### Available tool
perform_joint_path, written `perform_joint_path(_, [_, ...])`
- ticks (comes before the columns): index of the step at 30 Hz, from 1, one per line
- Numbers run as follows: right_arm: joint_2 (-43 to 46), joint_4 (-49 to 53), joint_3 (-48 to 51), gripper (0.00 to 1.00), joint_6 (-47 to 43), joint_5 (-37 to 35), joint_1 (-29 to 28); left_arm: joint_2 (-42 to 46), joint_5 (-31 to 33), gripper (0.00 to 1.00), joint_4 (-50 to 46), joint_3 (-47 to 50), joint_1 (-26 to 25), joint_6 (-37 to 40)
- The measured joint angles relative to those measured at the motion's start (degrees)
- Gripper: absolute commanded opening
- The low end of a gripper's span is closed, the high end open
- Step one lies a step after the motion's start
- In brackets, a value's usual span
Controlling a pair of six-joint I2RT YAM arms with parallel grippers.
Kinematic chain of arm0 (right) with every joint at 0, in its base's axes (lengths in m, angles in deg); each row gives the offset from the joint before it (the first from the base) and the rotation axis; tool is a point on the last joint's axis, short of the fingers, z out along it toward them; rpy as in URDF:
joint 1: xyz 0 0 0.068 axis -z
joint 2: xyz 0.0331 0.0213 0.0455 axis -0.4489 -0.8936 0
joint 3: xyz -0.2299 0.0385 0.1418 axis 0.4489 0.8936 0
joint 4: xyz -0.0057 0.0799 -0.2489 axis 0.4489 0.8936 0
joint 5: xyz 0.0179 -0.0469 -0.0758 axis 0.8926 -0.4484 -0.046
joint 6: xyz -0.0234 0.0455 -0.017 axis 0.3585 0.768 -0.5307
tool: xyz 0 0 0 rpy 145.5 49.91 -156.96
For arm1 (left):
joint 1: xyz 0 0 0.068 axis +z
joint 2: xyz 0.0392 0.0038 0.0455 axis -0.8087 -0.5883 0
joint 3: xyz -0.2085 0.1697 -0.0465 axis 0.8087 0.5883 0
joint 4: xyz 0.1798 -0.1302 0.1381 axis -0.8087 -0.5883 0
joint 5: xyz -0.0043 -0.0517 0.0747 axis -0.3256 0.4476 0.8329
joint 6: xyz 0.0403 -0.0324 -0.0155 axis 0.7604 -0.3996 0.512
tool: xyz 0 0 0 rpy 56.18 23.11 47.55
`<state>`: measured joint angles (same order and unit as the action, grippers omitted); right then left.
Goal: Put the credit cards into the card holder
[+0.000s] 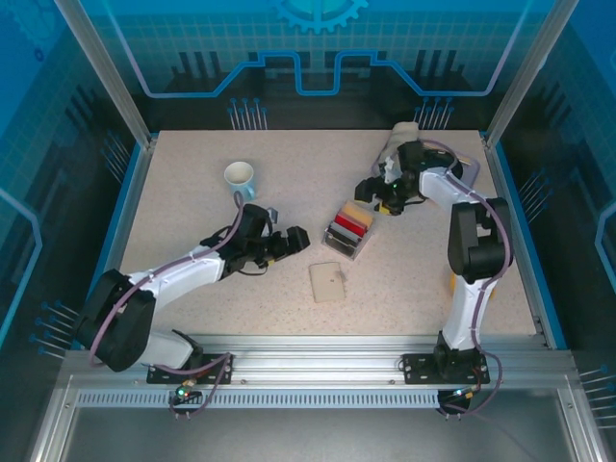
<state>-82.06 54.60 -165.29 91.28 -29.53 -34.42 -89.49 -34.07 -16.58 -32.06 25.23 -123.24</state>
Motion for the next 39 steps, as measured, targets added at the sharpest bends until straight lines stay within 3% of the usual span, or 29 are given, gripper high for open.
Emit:
perform_joint_path(8, [3.7, -2.2, 8.9, 0.79, 0.6, 6.3, -0.1, -0.6, 0.0, 0.99, 3.9, 0.3, 0.0, -1.7])
perform_joint_path(17, [13.2, -3.5, 17.0, 0.78, 1.7, 7.5, -0.1, -8.0, -1.2, 0.97, 5.4, -3.2, 0.0, -3.7])
perform_joint_path(23, [15.2, 2.7, 13.9, 0.74, -2.3, -7.7, -3.1, -13.7, -2.1, 0.88, 5.2, -8.5, -0.1, -5.5])
perform_joint_path(27, [15.3, 6.2, 8.9, 0.71, -6.3, -19.3, -8.3, -17.9, -2.5, 0.77, 4.7, -12.3, -0.3, -7.4])
perform_joint_path(29, [15.3, 7.1, 7.4, 0.71, -8.4, -25.0, -11.1, -19.9, -2.9, 0.67, 4.2, -14.1, -0.4, -8.2])
perform_joint_path(34, [15.3, 9.4, 6.0, 0.71, -12.0, -33.1, -14.9, -23.9, -3.1, 0.55, 3.0, -17.8, -1.4, -10.2])
perform_joint_path(39, [15.4, 10.4, 4.5, 0.69, -14.2, -38.9, -17.5, -26.2, -3.1, 0.53, 2.8, -19.0, -1.9, -11.6])
